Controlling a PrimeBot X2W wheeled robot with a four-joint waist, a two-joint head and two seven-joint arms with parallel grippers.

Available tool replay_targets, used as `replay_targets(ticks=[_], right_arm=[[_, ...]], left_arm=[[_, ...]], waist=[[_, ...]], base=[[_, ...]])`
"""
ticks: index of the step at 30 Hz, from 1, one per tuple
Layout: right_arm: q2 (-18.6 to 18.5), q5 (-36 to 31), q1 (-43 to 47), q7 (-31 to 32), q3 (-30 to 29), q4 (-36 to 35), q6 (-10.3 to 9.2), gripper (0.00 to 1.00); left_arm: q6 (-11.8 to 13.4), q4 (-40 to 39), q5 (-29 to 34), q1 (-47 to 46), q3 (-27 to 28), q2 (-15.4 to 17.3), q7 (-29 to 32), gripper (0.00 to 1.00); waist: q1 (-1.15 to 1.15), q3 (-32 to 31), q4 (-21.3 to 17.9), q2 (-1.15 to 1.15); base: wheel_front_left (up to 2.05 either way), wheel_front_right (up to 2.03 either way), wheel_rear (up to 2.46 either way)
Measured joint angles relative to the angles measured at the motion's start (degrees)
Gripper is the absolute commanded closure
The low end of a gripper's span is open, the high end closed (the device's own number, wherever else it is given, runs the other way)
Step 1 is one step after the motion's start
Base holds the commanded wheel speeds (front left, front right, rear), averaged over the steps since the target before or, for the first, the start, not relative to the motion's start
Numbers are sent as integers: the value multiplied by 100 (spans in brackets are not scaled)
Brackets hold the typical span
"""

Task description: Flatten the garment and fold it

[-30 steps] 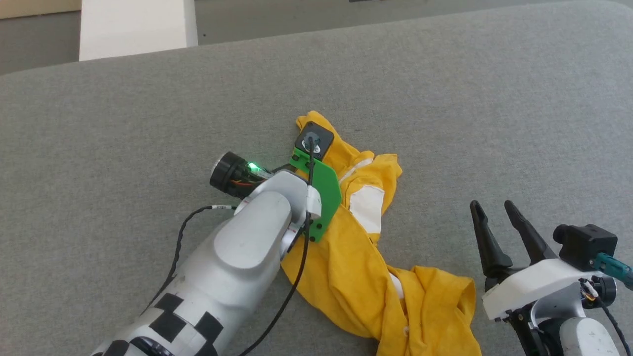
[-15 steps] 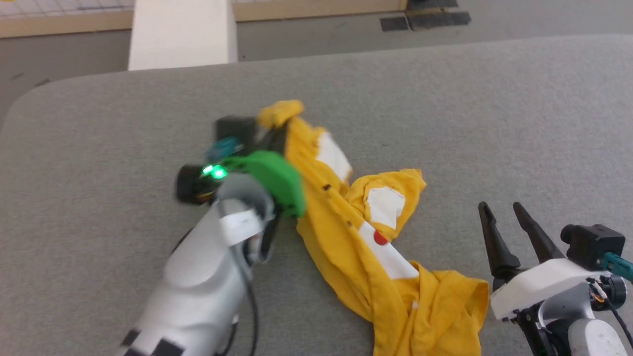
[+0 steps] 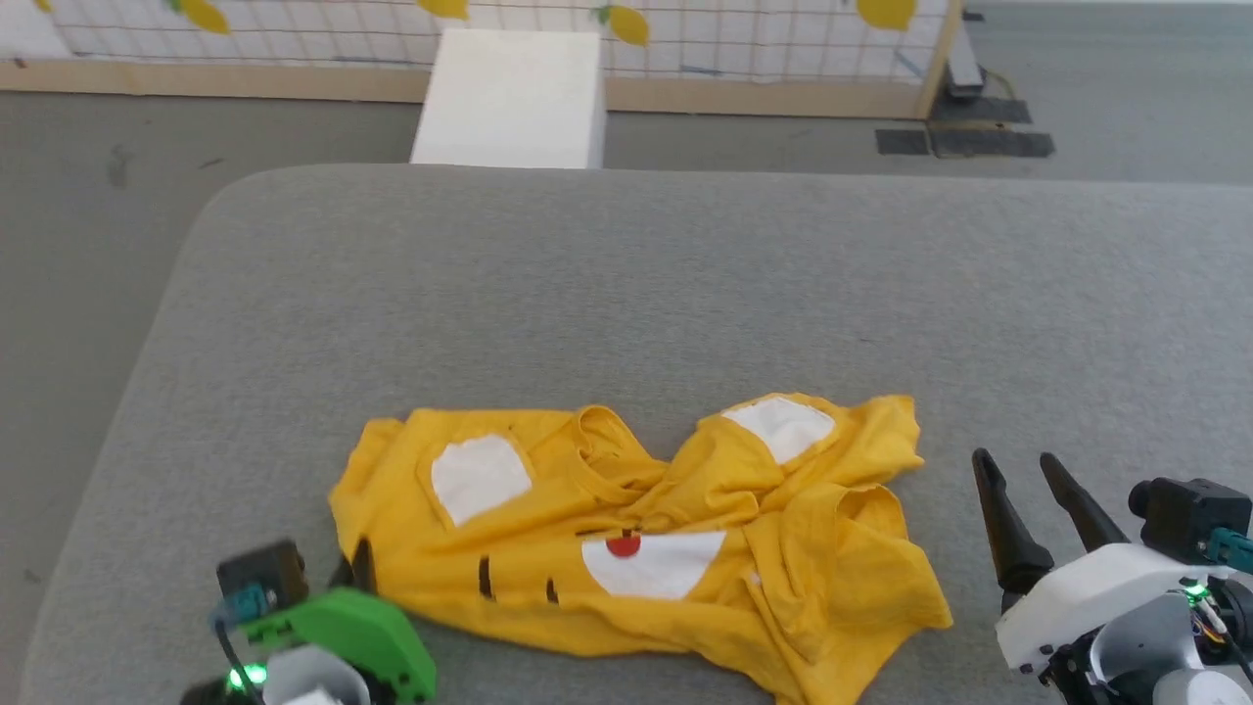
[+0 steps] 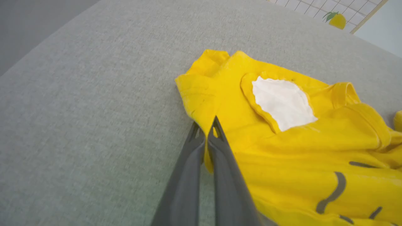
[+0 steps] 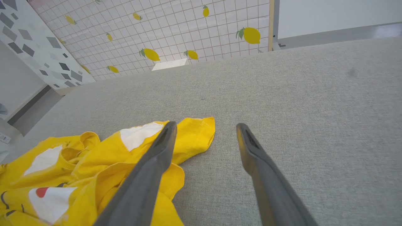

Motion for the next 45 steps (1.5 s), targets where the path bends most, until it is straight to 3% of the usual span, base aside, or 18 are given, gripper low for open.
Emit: replay_targets(ticks=[1,2,3,9,16,19,24,30,32,33,40,45], right_arm=[[2,0,3,43,-42,26,0,0],[0,-2,5,90,-62,51,0,0],[-1,-24,7,146,-91,80,0,0],[2,-316,-89,288,-197,214,0,0],[1,-893,-923,625,-319,876,0,0],[3,-1098,-1398,970,-475,1436,0,0],[-8,-1445,-2008,1840,-750,2297,0,0],[-30,-1729,-2414,2697,-570,2654,-1,0],[-83,-1735,-2480,3007,-474,2640,-4,57],[-87,-1735,-2488,3093,-437,2608,-3,100],[13,-1699,-1989,2695,-637,1981,1,100],[8,-1592,-1410,2391,-1004,1084,0,100]], left_arm=[[2,4,-36,111,-32,-5,46,81],[-15,11,-76,181,-43,-21,80,18],[-44,25,-166,253,-47,-63,123,0],[-121,64,-143,328,-126,-132,-166,0],[-246,-369,533,148,133,-125,-971,0],[-437,-793,1032,20,530,-253,-978,0],[-933,-1229,1744,-6,1024,-790,-995,0],[-1444,-1194,2168,10,1458,-1209,-995,0],[-1589,-1115,2240,13,1573,-1291,-995,0],[-1644,-1079,2260,13,1605,-1314,-995,0],[-1911,-606,2519,-16,1741,-1355,-1000,0],[-2181,-141,2532,-367,1735,-988,-630,0]], waist=[[0,-22,62,0],[0,-37,109,0],[0,-55,168,0],[0,-103,438,0],[0,74,623,0],[0,196,689,0],[0,397,841,0],[0,577,1007,0],[0,607,1040,0],[0,608,1042,0],[0,516,921,0],[0,453,736,0]], base=[[0,0,0],[0,0,0],[0,0,0],[0,0,0],[0,0,0],[0,0,0],[0,0,0],[0,0,0],[0,0,0],[0,0,0],[0,0,0],[0,0,0]])
